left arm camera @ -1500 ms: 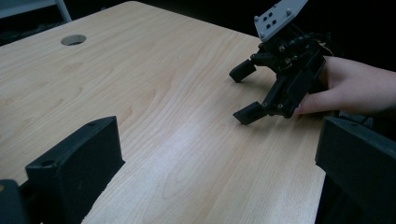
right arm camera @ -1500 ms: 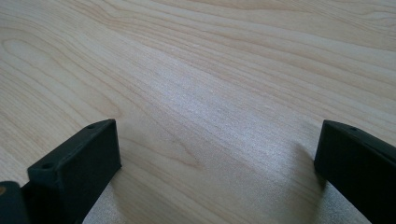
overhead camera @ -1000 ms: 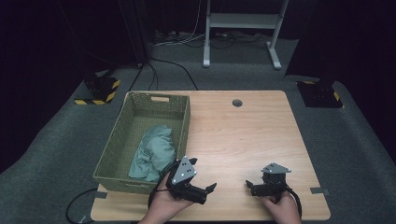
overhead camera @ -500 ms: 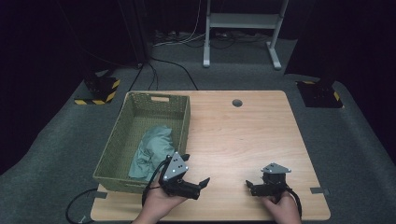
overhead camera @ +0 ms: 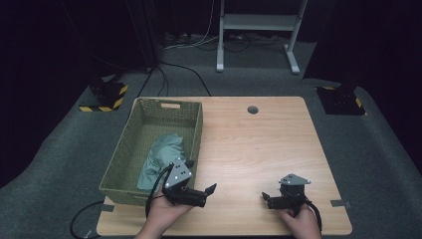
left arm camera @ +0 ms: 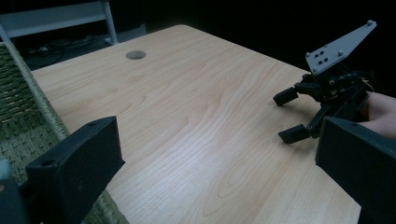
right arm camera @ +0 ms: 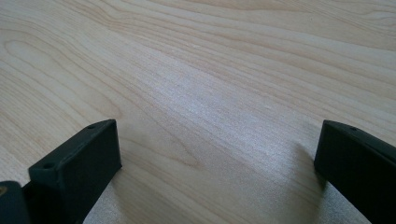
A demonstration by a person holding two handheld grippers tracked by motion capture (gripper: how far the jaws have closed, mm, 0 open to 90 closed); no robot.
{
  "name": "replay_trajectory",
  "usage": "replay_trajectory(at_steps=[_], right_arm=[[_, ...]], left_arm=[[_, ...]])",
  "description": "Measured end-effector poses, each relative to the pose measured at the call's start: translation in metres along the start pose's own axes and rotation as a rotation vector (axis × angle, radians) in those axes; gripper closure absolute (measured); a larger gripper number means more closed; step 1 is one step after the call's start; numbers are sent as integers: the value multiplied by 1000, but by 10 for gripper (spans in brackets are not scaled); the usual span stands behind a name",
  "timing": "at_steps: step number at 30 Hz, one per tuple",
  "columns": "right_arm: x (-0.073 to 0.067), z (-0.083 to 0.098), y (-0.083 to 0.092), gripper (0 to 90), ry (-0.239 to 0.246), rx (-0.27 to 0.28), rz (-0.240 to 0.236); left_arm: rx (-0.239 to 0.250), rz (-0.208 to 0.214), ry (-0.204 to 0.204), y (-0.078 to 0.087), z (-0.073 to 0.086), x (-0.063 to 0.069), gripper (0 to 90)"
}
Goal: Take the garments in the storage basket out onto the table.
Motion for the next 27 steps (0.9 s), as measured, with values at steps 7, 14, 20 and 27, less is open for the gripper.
replay_trajectory(at_steps=[7,14,20,27], right_arm=[[0,0,0,1,-3,1,-1],[0,0,0,1,-2,1,-1],[0,0,0,1,-1,0,-1],[0,0,0,1,-4,1,-1]], left_arm=[[11,-23,9,4,-2,-9,8],[17,-42,19,8,-4,-17,8],[16,-57,28,10,-3,-22,7],[24,-83,39,15,-5,-32,8]])
Point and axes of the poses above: each handheld gripper's, and its own axes: y roughly backward along the jaws, z roughly out of its underside, x roughly to its right, the point moved 9 cm from there along -y, roughly forward along the jaws, and after that the axes turned 15 degrees about x, right-handed, at the moved point
